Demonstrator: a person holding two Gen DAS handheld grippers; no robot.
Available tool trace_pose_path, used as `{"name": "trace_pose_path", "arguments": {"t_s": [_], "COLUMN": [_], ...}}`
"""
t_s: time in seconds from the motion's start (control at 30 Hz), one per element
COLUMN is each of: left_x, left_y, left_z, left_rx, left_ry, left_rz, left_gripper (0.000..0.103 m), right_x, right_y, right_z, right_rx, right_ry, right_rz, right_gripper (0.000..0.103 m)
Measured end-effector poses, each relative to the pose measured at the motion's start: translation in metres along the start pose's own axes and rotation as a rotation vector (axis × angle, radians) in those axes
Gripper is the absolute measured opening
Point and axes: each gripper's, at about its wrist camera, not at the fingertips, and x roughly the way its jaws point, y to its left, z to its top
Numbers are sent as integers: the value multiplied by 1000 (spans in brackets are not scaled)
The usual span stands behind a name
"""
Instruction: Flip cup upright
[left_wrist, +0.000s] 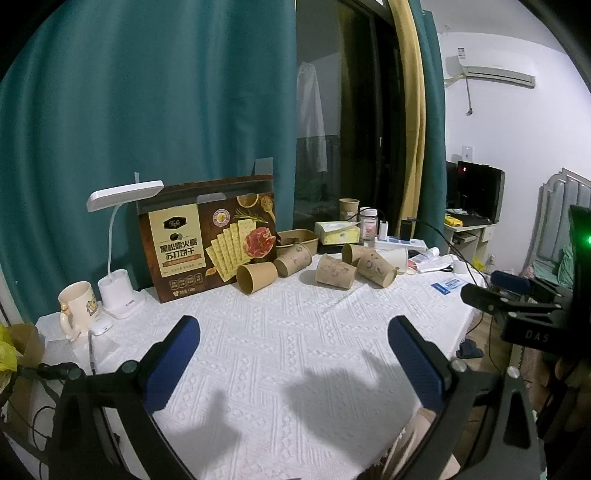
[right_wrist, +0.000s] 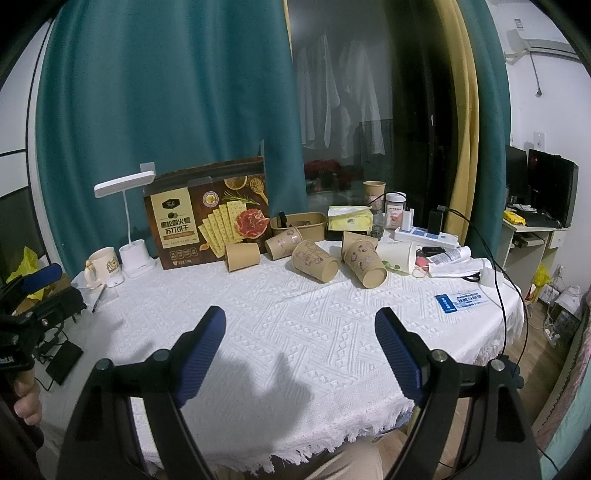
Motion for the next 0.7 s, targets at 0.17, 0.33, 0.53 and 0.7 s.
{"name": "trace_pose_path", "arguments": {"t_s": [0.17,0.33,0.53,0.7], "left_x": [0,0,-2,-3], "left_y": [0,0,1,1], "left_z": [0,1,6,6], "left_rx": [-1,1,-3,0], "left_ry": [1,-6,-5,-9], "left_rz": [-1,1,2,-5], "left_gripper": [102,102,102,102], "right_x": [-3,-3,-3,-4], "right_y": [3,3,2,4], "right_z": [-2,-3,-3,-5], "right_rx": [5,7,7,8], "right_ry": [4,3,4,5], "right_rz": [7,7,8,9], "right_gripper": [81,81,81,81]}}
